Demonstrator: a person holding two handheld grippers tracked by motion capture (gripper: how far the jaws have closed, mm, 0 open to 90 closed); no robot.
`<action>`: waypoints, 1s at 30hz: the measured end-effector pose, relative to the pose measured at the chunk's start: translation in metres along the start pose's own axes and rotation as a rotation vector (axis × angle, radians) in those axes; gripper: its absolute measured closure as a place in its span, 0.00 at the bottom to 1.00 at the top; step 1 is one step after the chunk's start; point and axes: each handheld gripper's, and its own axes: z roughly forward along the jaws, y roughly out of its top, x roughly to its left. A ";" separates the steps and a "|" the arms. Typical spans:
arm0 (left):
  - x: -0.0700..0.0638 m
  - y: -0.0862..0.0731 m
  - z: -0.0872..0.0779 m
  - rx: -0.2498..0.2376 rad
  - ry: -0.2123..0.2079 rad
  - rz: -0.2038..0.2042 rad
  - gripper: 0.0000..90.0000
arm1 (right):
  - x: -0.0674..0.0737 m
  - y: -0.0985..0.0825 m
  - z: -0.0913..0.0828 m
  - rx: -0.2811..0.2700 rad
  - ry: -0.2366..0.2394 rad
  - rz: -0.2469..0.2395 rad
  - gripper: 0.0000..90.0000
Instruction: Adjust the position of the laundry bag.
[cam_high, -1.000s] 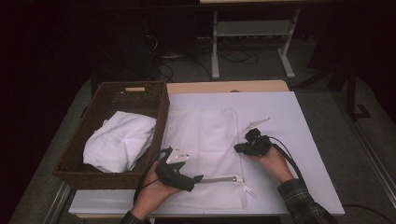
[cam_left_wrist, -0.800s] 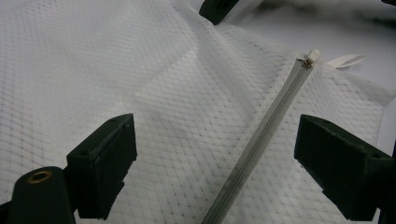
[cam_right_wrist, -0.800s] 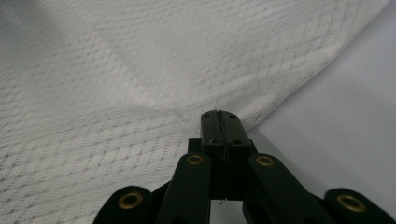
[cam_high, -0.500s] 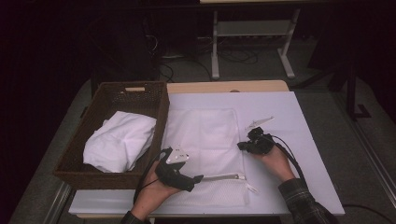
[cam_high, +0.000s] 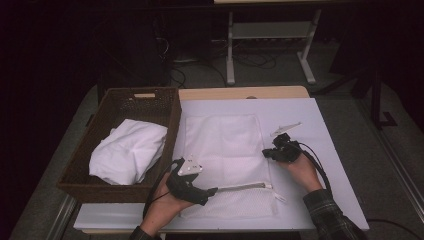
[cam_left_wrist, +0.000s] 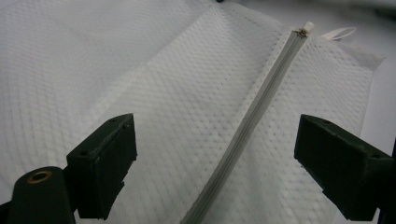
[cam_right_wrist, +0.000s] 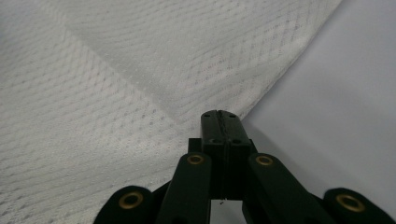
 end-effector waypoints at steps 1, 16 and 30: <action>0.000 0.000 0.000 -0.001 -0.001 0.000 0.14 | -0.002 -0.001 0.000 -0.002 -0.004 -0.006 1.00; 0.000 0.000 0.000 -0.001 -0.001 0.000 0.14 | -0.022 -0.009 -0.014 -0.009 -0.043 0.032 1.00; 0.000 0.000 0.000 0.001 0.001 -0.001 0.14 | -0.044 -0.020 -0.024 -0.022 -0.083 0.090 1.00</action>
